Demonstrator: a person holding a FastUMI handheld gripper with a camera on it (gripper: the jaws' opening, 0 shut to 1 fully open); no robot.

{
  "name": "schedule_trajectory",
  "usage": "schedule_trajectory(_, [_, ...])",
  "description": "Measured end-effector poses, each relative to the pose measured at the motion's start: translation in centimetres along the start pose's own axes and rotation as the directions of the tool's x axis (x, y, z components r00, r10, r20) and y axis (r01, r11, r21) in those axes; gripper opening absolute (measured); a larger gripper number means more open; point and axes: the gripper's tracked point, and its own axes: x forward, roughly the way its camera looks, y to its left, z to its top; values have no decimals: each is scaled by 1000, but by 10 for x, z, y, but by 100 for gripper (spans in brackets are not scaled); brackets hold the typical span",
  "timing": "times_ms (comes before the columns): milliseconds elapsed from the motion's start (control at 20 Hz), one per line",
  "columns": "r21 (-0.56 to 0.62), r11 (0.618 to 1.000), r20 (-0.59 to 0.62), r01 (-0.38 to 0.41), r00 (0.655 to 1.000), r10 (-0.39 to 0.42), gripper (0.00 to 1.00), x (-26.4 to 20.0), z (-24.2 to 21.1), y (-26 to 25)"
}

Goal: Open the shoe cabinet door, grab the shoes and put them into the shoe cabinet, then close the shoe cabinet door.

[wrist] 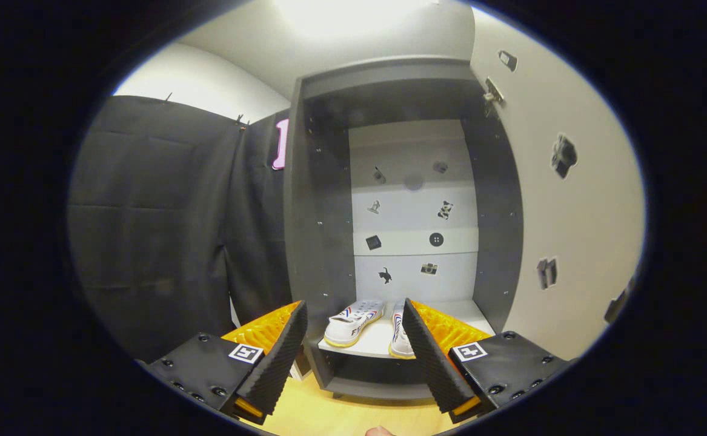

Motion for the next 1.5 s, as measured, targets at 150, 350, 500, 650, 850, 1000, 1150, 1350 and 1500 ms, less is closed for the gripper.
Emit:
schedule_trajectory(150, [14,1000,28,-10,1000,9,97,-46,12,10])
schedule_trajectory(350, [24,999,36,-21,999,20,97,-101,17,15])
schedule_trajectory(500, [25,999,31,-26,999,26,97,-140,18,13])
schedule_trajectory(650, [14,1000,35,-27,999,27,98,-171,22,6])
schedule_trajectory(850, [2,998,34,-64,997,64,98,-208,27,-6])
schedule_trajectory(1000, [10,995,23,-96,995,96,98,-229,29,-26])
schedule_trajectory(1150, [50,993,23,-105,994,104,98,-245,31,-55])
schedule_trajectory(1350, [79,993,30,-90,996,88,97,-262,38,-104])
schedule_trajectory(1500, [69,995,54,-66,997,63,97,-267,44,-143])
